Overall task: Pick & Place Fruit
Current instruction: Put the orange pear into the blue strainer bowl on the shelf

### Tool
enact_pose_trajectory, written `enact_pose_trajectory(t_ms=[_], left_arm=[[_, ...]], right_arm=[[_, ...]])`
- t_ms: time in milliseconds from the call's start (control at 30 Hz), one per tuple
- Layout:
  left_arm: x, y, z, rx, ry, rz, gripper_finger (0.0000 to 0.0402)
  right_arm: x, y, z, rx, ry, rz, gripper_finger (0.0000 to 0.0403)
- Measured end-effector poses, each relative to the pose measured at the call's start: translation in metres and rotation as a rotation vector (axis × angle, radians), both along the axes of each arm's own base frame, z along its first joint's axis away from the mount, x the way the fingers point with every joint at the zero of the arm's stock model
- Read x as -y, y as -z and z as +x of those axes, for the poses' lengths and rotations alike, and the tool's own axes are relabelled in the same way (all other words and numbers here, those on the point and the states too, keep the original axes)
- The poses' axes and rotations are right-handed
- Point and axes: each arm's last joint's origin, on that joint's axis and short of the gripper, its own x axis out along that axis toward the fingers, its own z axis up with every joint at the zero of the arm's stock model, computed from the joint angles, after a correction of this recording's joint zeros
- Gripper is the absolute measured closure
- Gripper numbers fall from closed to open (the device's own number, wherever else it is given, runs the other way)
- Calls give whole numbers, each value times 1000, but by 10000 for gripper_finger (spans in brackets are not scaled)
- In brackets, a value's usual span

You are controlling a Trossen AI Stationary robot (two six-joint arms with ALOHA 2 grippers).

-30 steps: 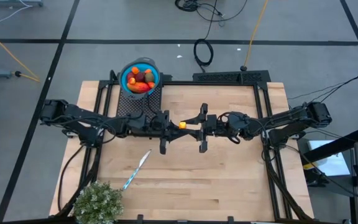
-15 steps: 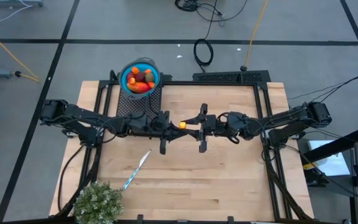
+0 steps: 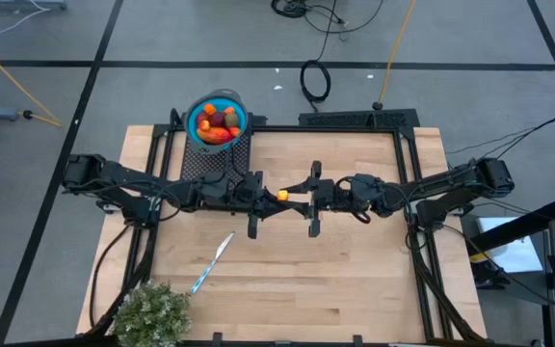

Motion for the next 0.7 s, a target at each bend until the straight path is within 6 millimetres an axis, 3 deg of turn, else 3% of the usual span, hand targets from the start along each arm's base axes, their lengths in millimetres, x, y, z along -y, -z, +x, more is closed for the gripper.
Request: enact_pose_trajectory(t_ms=[367, 700], left_arm=[[-4, 1, 0, -18, 21, -18, 283], [-5, -13, -18, -65, 26, -11, 290]], right_arm=[[0, 1, 0, -14, 0, -4, 287], [0, 3, 0, -32, 2, -4, 287]])
